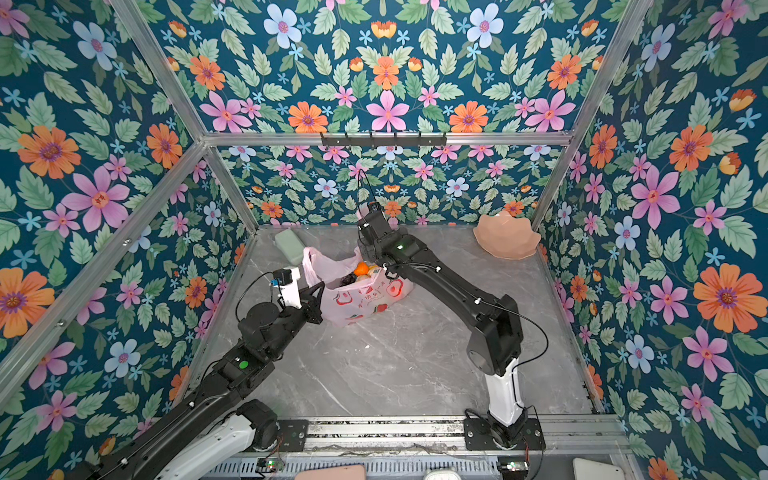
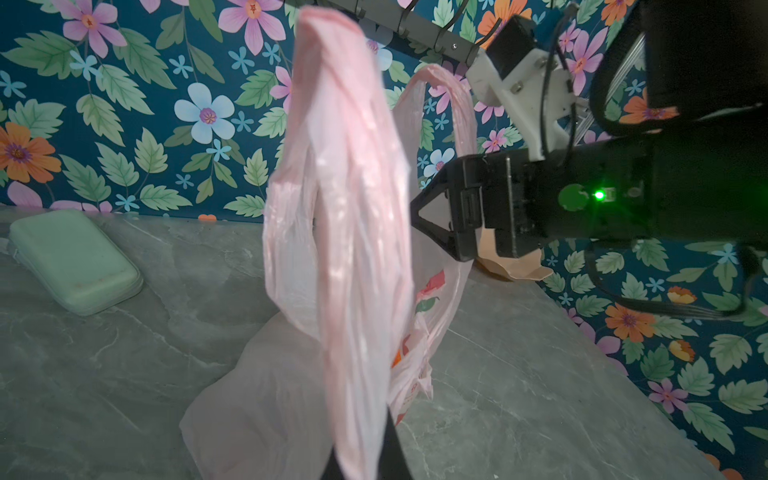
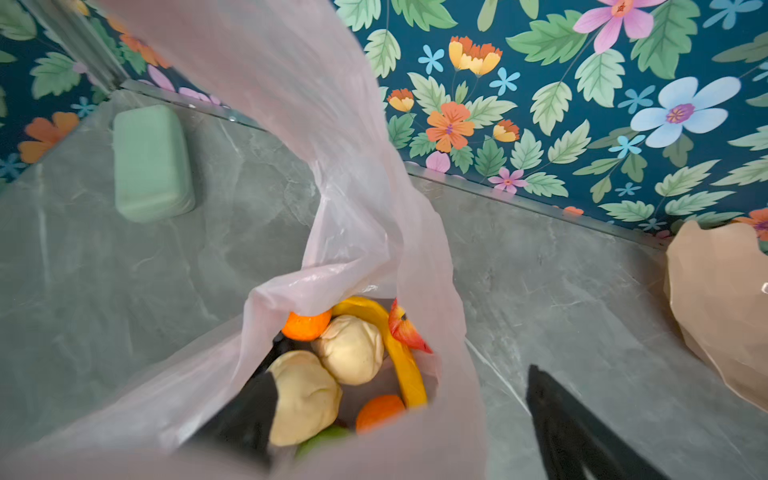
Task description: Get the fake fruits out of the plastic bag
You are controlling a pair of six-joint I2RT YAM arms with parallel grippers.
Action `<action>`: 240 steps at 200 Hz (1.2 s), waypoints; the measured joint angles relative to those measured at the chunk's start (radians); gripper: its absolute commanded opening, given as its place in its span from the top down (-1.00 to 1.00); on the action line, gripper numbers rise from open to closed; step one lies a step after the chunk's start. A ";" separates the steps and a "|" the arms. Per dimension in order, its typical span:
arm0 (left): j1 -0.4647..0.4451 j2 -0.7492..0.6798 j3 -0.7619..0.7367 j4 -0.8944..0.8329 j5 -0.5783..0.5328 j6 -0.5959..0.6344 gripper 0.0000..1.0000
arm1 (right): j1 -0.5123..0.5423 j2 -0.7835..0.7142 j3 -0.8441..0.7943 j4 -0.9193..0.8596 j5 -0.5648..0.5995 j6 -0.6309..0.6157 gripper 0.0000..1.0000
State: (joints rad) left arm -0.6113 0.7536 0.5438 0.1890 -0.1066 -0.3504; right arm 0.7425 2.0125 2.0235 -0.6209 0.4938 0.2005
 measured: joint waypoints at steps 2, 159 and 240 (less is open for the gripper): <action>0.000 0.000 -0.001 0.000 -0.001 -0.002 1.00 | 0.000 0.011 0.017 -0.011 0.007 0.003 -0.25; 0.219 0.580 0.528 0.055 0.198 -0.308 1.00 | -0.255 -0.372 -0.410 0.020 -0.393 0.537 1.00; 0.294 0.328 -0.110 0.164 0.174 -0.468 1.00 | -0.259 -0.552 -1.028 0.409 -0.519 0.811 1.00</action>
State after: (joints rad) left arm -0.3168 1.0821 0.4335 0.3534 0.0673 -0.8185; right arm 0.4831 1.4605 0.9958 -0.2119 -0.0254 1.0111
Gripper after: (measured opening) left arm 0.068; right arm 0.068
